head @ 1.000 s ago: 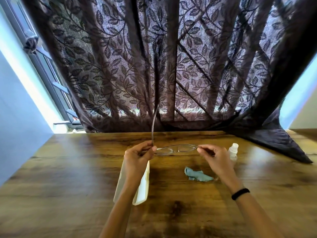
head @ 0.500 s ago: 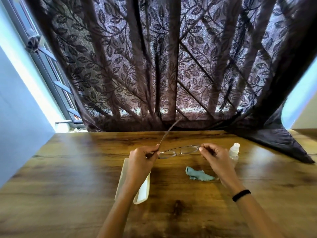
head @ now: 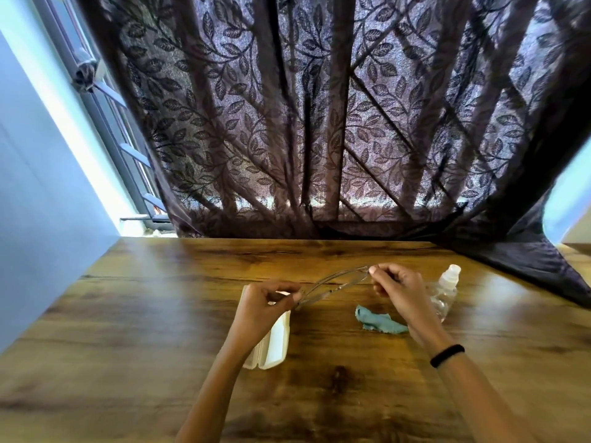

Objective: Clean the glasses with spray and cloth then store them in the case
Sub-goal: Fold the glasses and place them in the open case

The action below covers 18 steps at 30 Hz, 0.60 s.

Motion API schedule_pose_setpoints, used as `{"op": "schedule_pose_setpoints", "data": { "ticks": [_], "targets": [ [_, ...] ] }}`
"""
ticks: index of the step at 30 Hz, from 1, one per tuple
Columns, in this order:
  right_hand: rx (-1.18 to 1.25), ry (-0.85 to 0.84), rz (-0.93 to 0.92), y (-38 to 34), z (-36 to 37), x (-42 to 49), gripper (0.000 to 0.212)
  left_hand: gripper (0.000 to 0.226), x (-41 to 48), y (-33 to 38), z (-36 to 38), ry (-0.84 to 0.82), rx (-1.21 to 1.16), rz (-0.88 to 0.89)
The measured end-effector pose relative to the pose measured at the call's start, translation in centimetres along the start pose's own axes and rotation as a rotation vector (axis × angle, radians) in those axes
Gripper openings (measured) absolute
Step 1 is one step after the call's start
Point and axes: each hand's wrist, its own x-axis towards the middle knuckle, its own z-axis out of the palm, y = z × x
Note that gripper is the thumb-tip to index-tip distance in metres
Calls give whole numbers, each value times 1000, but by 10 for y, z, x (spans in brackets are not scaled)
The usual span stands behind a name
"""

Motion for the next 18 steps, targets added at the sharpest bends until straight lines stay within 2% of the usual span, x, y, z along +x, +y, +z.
{"op": "schedule_pose_setpoints", "data": {
  "ticks": [9,14,18],
  "targets": [
    [-38,-160,8,-5,53,15,16,23,-45,-27,-23,81,-252,-190],
    [-164,-239,0,-14,95,35,18,13,-62,-35,-31,137,-310,-265],
    [-345,-330,8,-25,119,50,27,20,-66,-39,-30,167,-304,-342]
  ]
}}
